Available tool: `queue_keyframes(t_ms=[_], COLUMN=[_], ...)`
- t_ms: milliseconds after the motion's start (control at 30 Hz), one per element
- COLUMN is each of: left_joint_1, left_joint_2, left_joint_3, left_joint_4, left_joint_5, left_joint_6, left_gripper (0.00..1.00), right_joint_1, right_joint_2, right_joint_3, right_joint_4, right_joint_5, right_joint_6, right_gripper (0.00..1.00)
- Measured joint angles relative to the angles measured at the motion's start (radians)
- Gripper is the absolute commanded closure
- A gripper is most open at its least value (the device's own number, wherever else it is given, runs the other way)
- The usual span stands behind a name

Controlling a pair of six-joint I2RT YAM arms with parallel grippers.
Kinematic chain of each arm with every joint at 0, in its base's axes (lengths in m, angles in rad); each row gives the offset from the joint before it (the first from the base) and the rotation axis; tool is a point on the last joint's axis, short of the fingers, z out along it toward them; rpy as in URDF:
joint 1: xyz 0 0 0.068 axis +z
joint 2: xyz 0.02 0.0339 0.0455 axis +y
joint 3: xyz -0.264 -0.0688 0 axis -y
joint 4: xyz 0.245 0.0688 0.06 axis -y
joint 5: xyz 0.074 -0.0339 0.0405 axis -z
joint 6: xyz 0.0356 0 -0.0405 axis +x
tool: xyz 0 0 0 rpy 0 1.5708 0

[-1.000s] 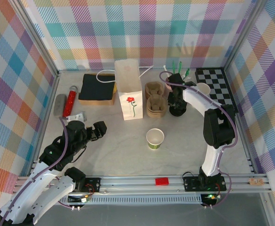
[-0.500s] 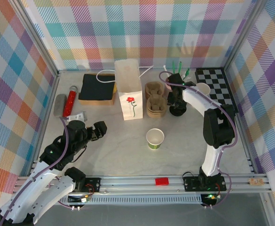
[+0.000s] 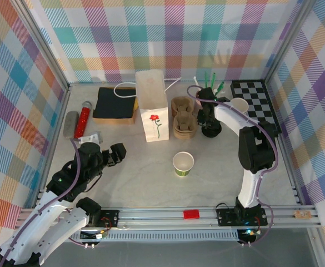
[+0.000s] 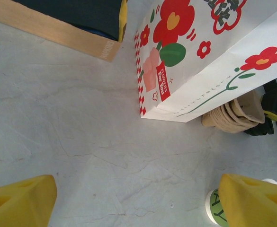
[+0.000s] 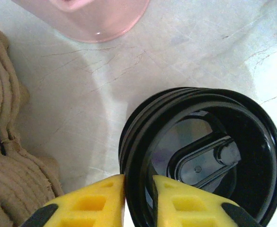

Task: Pack the takeout coffee

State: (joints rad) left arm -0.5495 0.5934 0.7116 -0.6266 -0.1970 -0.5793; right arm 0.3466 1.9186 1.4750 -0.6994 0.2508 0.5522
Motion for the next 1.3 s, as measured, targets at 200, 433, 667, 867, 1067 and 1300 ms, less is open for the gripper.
queue_keyframes(t_ms=[200,433,667,867,1067,1300], left_joint_1=[0.0,0.0,0.0,0.0,0.0,0.0], left_joint_2=[0.0,0.0,-0.003,-0.005,-0.011,0.01], left_joint_3=[0.0,0.0,0.0,0.006,0.032,0.069], left_joint_4=[0.0,0.0,0.0,-0.001,0.002,0.072], left_joint_5=[0.0,0.0,0.0,0.002,0.044,0.181], left_joint_6=[0.0,0.0,0.0,0.001,0.019,0.018], left_gripper=[0.12,0.12,0.12,0.12,0.12,0.11], right_joint_1=[0.006,0.014,0.019,0.024,0.041,0.041], right_joint_2=[0.0,-0.006,-0.04,-0.093,-0.266,-0.57], right_joint_3=[0.0,0.0,-0.006,-0.009,-0.087,-0.12], right_joint_4=[0.0,-0.006,-0.024,-0.033,-0.03,0.021], right_joint_5=[0.004,0.019,0.039,0.048,-0.049,-0.389], right_joint_6=[-0.007,-0.007,-0.007,-0.007,-0.037,-0.069], right_gripper=[0.87,0.88,0.89,0.91,0.9,0.88])
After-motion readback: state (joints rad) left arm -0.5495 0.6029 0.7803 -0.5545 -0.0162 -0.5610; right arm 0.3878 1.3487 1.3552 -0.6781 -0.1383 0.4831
